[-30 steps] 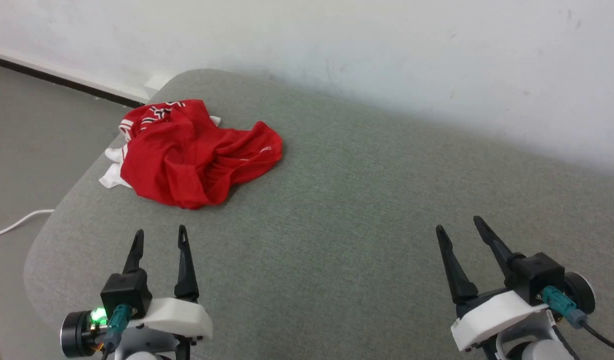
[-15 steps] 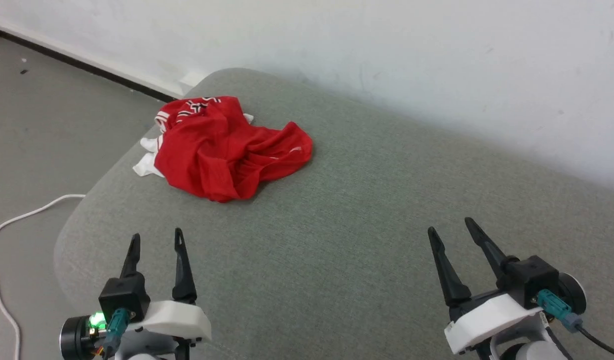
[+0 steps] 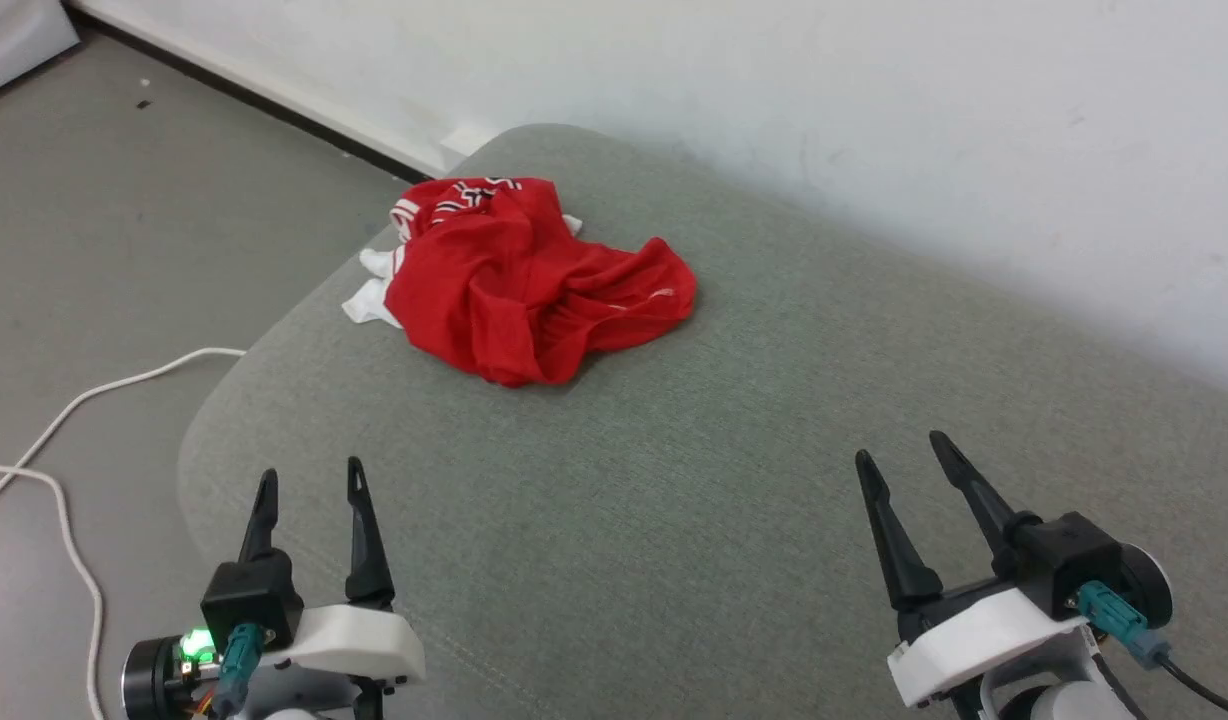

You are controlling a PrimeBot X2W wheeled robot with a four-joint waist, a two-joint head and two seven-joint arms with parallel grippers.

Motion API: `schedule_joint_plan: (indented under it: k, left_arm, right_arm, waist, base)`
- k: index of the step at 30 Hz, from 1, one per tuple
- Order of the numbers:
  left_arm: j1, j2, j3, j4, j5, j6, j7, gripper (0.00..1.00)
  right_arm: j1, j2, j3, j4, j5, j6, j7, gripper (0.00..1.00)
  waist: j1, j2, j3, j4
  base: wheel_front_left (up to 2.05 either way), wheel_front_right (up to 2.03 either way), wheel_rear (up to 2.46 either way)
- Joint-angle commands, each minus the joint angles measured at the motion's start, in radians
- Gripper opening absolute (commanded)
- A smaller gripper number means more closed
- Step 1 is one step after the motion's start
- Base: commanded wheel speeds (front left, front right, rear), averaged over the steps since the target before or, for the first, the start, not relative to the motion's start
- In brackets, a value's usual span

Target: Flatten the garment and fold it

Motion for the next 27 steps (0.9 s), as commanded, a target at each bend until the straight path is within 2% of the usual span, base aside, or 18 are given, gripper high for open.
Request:
schedule_joint_plan:
  k: [1, 11, 14, 21, 27]
  left_arm:
    - [0.015, 0.002, -0.005, 0.004, -0.003, 0.01, -0.011, 1.0]
    - [0.014, -0.008, -0.024, -0.001, -0.016, 0.04, -0.032, 1.0]
    - [-0.023, -0.008, -0.024, 0.001, -0.031, 0.032, -0.036, 1.0]
    - [-0.264, 0.004, 0.001, 0.12, -0.088, -0.004, 0.007, 1.0]
    - [-0.519, 0.053, 0.059, 0.275, -0.174, -0.042, 0.145, 1.0]
  right_arm:
    - [-0.01, 0.004, 0.0, -0.004, 0.008, -0.002, -0.007, 1.0]
    - [-0.006, 0.004, 0.002, -0.027, 0.005, -0.002, -0.001, 1.0]
    - [-0.013, 0.004, 0.011, -0.043, -0.005, -0.002, 0.013, 1.0]
    - [-0.055, 0.004, 0.022, -0.096, -0.057, -0.002, 0.062, 1.0]
    - [-0.093, -0.016, 0.033, -0.147, -0.089, -0.002, 0.094, 1.0]
  waist:
    - [0.0, 0.0, 0.002, 0.018]
    - [0.0, 0.0, 0.023, 0.063]
    - [0.0, 0.0, 0.053, 0.059]
    - [0.0, 0.0, 0.198, -0.042]
    - [0.0, 0.0, 0.347, -0.164]
  base:
    - [-0.12, -0.12, -0.12]
    - [-0.08, -0.08, -0.08]
    - [0.0, 0.0, 0.0]
    - [0.0, 0.0, 0.0]
    - [0.0, 0.0, 0.0]
